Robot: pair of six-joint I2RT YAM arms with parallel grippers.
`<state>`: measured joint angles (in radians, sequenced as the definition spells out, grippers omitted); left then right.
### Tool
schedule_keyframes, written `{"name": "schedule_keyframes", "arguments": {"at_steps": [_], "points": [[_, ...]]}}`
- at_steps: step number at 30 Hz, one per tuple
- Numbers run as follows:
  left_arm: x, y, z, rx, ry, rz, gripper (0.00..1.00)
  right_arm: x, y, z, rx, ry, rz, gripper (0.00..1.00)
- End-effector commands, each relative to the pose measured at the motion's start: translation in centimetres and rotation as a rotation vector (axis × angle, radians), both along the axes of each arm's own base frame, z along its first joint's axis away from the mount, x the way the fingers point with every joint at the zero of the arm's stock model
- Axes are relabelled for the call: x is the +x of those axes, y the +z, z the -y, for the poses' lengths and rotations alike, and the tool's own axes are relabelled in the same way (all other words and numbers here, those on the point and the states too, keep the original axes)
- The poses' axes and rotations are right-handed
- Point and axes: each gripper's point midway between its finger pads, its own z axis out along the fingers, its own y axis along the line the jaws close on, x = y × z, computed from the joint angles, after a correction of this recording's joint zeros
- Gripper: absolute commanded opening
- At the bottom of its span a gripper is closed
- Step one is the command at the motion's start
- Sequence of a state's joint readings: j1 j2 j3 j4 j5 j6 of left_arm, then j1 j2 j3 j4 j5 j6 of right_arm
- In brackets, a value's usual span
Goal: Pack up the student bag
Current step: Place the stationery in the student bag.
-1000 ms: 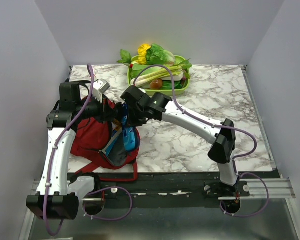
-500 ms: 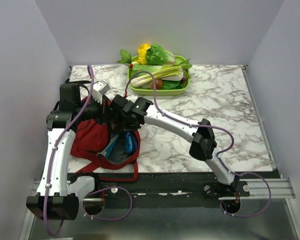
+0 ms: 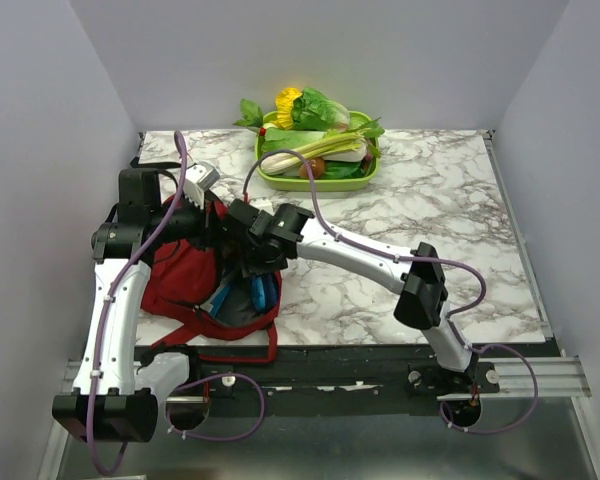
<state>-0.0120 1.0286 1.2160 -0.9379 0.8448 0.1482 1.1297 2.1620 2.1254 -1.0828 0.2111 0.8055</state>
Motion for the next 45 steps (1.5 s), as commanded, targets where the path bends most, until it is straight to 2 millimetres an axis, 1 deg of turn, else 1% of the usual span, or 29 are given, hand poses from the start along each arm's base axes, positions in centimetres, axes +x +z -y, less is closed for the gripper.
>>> {"name": "schedule_keyframes", "arguments": {"at_steps": [1, 3, 5, 6, 10, 12, 15, 16, 17, 19, 20, 22, 24, 25, 26, 27, 28, 30, 31, 33, 34, 35, 37, 38, 40, 41, 42, 45], "points": [[0.6, 2.4, 1.0, -0.055, -0.045, 0.083, 0.00, -6.1, 1.0, -0.9, 0.009, 0.179, -0.065, 0.60], [0.6, 2.4, 1.0, -0.055, -0.045, 0.082, 0.00, -6.2, 1.7, -1.5, 0.040, 0.197, -0.065, 0.61], [0.5, 2.6, 1.1, -0.056, -0.046, 0.086, 0.00, -6.2, 2.0, -1.9, 0.047, 0.203, -0.068, 0.63], [0.6, 2.7, 1.0, -0.055, -0.047, 0.091, 0.00, -5.9, 2.7, -2.9, 0.069, 0.214, -0.057, 0.64], [0.3, 2.9, 1.0, -0.054, -0.046, 0.089, 0.00, -5.9, 3.8, -3.5, 0.077, 0.236, -0.054, 0.66], [0.2, 3.0, 1.0, -0.052, -0.048, 0.096, 0.00, -5.5, 3.9, -3.0, 0.070, 0.232, -0.030, 0.67], [-0.1, 3.0, 1.0, -0.051, -0.049, 0.095, 0.00, -5.2, 3.0, -1.2, 0.069, 0.197, -0.055, 0.67], [-0.2, 3.0, 1.0, -0.050, -0.048, 0.094, 0.00, -4.9, 3.0, -1.0, 0.079, 0.183, -0.049, 0.67], [-0.3, 2.9, 1.0, -0.048, -0.049, 0.098, 0.00, -4.9, 2.9, 0.0, 0.070, 0.172, -0.053, 0.66], [-0.4, 2.9, 1.0, -0.048, -0.050, 0.097, 0.00, -4.4, 3.4, 0.7, 0.075, 0.152, -0.031, 0.66], [-0.5, 2.9, 1.0, -0.047, -0.050, 0.098, 0.00, -3.8, 4.1, 1.5, 0.073, 0.128, -0.001, 0.66], [-0.6, 3.0, 0.9, -0.045, -0.051, 0.098, 0.00, -2.8, 4.7, 2.5, 0.069, 0.101, 0.027, 0.66], [-0.8, 3.1, 0.9, -0.045, -0.052, 0.102, 0.00, -1.1, 5.8, 4.2, 0.067, 0.052, 0.065, 0.66], [-0.8, 3.1, 0.9, -0.045, -0.052, 0.102, 0.00, -0.6, 6.1, 4.7, 0.068, 0.040, 0.078, 0.66], [-0.9, 3.2, 0.9, -0.044, -0.053, 0.106, 0.00, 0.4, 6.2, 5.5, 0.063, 0.014, 0.090, 0.66], [-0.9, 3.3, 0.9, -0.044, -0.051, 0.107, 0.00, 0.6, 6.0, 6.5, 0.048, 0.003, 0.097, 0.65], [-1.0, 3.3, 0.9, -0.044, -0.053, 0.108, 0.00, 0.9, 5.7, 6.7, 0.052, -0.003, 0.102, 0.64], [-1.0, 3.4, 0.9, -0.040, -0.052, 0.112, 0.00, 1.4, 4.5, 7.9, 0.028, -0.046, 0.100, 0.63], [-1.1, 3.4, 0.9, -0.040, -0.052, 0.113, 0.00, 1.2, 3.0, 8.8, -0.001, -0.062, 0.087, 0.63], [-1.2, 3.4, 0.9, -0.041, -0.053, 0.113, 0.00, 1.7, 1.6, 10.1, -0.013, -0.120, 0.060, 0.62], [-1.2, 3.4, 0.9, -0.041, -0.053, 0.113, 0.00, 1.7, 0.3, 10.8, -0.023, -0.133, 0.050, 0.62], [-1.3, 3.3, 0.9, -0.042, -0.054, 0.112, 0.00, 2.1, -0.1, 11.1, -0.015, -0.149, 0.048, 0.61], [-1.3, 3.1, 0.9, -0.039, -0.055, 0.112, 0.00, 2.2, -0.6, 10.7, 0.003, -0.138, 0.040, 0.61], [-1.3, 3.1, 0.9, -0.040, -0.056, 0.111, 0.00, 2.4, -0.5, 9.9, 0.017, -0.129, 0.041, 0.61], [-1.2, 3.1, 0.9, -0.039, -0.055, 0.109, 0.00, 2.2, -0.2, 8.7, 0.046, -0.095, 0.023, 0.61], [-1.2, 3.0, 0.9, -0.039, -0.057, 0.107, 0.00, 2.3, 0.3, 7.8, 0.076, -0.080, 0.035, 0.61], [-1.2, 3.0, 0.9, -0.039, -0.055, 0.107, 0.00, 1.9, 0.3, 7.0, 0.099, -0.054, 0.022, 0.62], [-1.0, 3.0, 0.8, -0.031, -0.057, 0.112, 0.00, 1.7, 0.9, 5.2, 0.149, -0.015, 0.019, 0.63]]}}
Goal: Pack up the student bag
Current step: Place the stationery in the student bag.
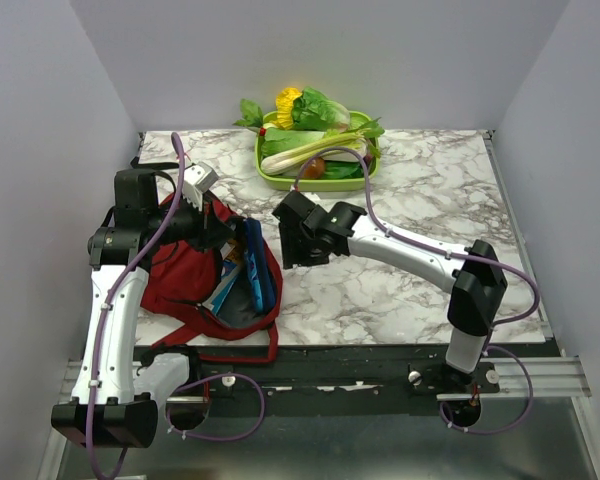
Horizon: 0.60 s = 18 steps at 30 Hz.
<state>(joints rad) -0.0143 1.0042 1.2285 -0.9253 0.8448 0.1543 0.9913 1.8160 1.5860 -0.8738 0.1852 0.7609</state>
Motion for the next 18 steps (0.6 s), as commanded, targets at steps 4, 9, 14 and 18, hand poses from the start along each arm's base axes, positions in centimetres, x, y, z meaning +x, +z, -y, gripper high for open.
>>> {"name": "schedule_keyframes", "arguments": {"at_steps": [4, 9, 14, 18], "points": [[-0.9, 1.8, 0.7, -0.028, -0.053, 0.058, 0.00, -0.4, 1.3, -5.5, 0.136, 0.089, 0.005, 0.64], [-0.8, 1.7, 0.7, -0.028, -0.053, 0.054, 0.00, -0.6, -0.4, -6.3, 0.085, 0.099, -0.016, 0.64], [-0.7, 1.9, 0.8, -0.031, -0.053, 0.056, 0.00, -0.6, -1.5, -7.2, 0.017, 0.129, -0.003, 0.64], [-0.6, 1.9, 0.7, -0.027, -0.050, 0.059, 0.00, -0.3, -2.4, -7.5, -0.040, 0.135, 0.023, 0.64]]}}
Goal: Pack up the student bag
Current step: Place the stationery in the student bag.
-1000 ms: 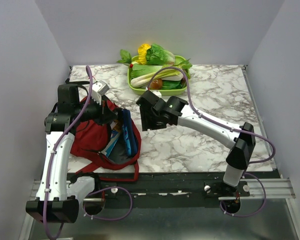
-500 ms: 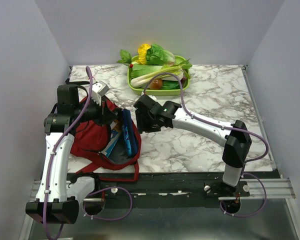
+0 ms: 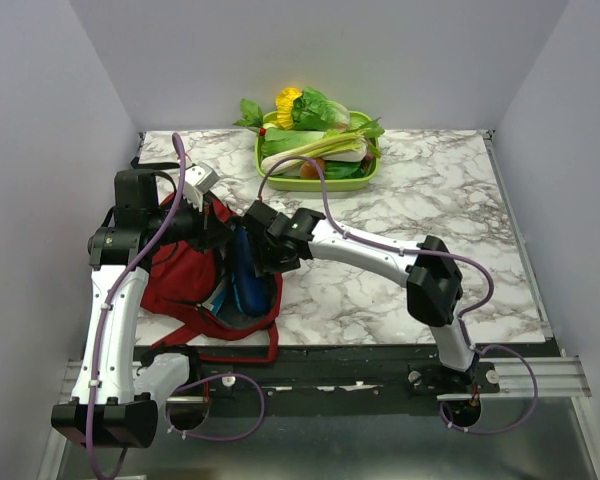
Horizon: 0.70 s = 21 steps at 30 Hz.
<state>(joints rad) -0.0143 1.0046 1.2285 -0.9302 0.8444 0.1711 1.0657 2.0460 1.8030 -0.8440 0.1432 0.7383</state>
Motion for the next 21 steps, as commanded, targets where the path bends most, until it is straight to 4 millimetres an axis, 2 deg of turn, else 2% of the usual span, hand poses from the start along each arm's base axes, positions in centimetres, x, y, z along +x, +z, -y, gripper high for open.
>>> {"name": "schedule_keyframes", "arguments": {"at_steps": [1, 3, 6, 7, 9, 12, 13, 14, 16, 17, 20, 21], "points": [[-0.6, 1.9, 0.8, -0.036, -0.043, 0.047, 0.00, 0.2, -0.3, -0.1, -0.079, 0.021, 0.047, 0.63], [-0.6, 2.1, 0.8, -0.036, -0.043, 0.048, 0.00, 0.4, -1.3, 0.8, -0.140, 0.008, 0.056, 0.61], [-0.5, 2.3, 0.8, -0.039, -0.047, 0.053, 0.00, 1.0, -2.1, 2.1, -0.207, -0.011, 0.089, 0.51], [-0.5, 2.3, 0.8, -0.040, -0.048, 0.051, 0.00, 1.1, -2.6, 2.5, -0.229, -0.003, 0.095, 0.45], [-0.5, 2.4, 0.9, -0.043, -0.049, 0.054, 0.00, 1.5, -3.1, 2.9, -0.253, -0.005, 0.115, 0.41], [-0.5, 2.6, 0.9, -0.045, -0.050, 0.054, 0.00, 1.9, -3.3, 3.3, -0.279, -0.020, 0.132, 0.24], [-0.5, 2.7, 0.9, -0.046, -0.051, 0.055, 0.00, 2.0, -3.0, 3.4, -0.276, -0.029, 0.140, 0.07], [-0.6, 2.8, 0.9, -0.046, -0.051, 0.058, 0.00, 2.4, -2.0, 3.4, -0.260, -0.045, 0.157, 0.01], [-0.6, 2.9, 0.9, -0.043, -0.054, 0.062, 0.00, 3.0, -0.4, 3.6, -0.238, -0.071, 0.199, 0.01], [-0.6, 2.9, 0.9, -0.043, -0.054, 0.062, 0.00, 3.5, 1.6, 3.3, -0.194, -0.086, 0.226, 0.01], [-0.7, 3.0, 0.9, -0.042, -0.054, 0.066, 0.00, 4.2, 5.2, 3.0, -0.126, -0.115, 0.285, 0.01], [-0.7, 3.1, 0.9, -0.044, -0.057, 0.066, 0.00, 4.3, 7.7, 3.1, -0.078, -0.134, 0.316, 0.01]]}}
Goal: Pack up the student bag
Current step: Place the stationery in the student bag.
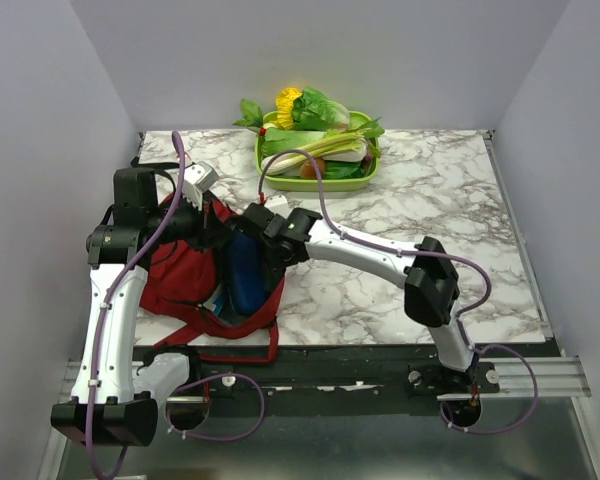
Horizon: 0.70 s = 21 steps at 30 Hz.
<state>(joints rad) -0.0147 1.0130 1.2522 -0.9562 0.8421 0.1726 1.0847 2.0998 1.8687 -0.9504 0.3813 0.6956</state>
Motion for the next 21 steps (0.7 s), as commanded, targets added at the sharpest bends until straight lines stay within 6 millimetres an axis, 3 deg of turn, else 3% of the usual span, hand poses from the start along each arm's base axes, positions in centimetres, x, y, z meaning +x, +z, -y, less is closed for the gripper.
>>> {"name": "schedule_keyframes", "arguments": {"at_steps": [1, 4, 5, 7, 9, 17, 21], "points": [[-0.6, 2.8, 1.0, -0.046, -0.060, 0.081, 0.00, 1.9, 9.5, 0.4, 0.155, -0.081, 0.183, 0.01], [-0.6, 2.9, 1.0, -0.048, -0.062, 0.080, 0.00, 0.9, 11.8, 1.1, 0.249, -0.087, 0.195, 0.01], [-0.6, 2.9, 1.1, -0.052, -0.065, 0.080, 0.00, 0.6, 12.4, -0.1, 0.322, -0.065, 0.205, 0.01], [-0.7, 2.9, 1.1, -0.053, -0.066, 0.078, 0.00, -1.0, 10.7, -0.1, 0.360, -0.038, 0.146, 0.01], [-0.8, 2.9, 1.1, -0.050, -0.070, 0.079, 0.00, -1.5, 9.7, 0.1, 0.346, -0.051, 0.127, 0.01], [-1.0, 2.9, 1.3, -0.062, -0.090, 0.069, 0.00, -1.4, 6.2, 0.4, 0.207, -0.096, 0.058, 0.01], [-1.5, 3.2, 1.5, -0.068, -0.115, 0.071, 0.00, -0.1, 11.0, 0.2, 0.311, -0.136, 0.158, 0.01]]}}
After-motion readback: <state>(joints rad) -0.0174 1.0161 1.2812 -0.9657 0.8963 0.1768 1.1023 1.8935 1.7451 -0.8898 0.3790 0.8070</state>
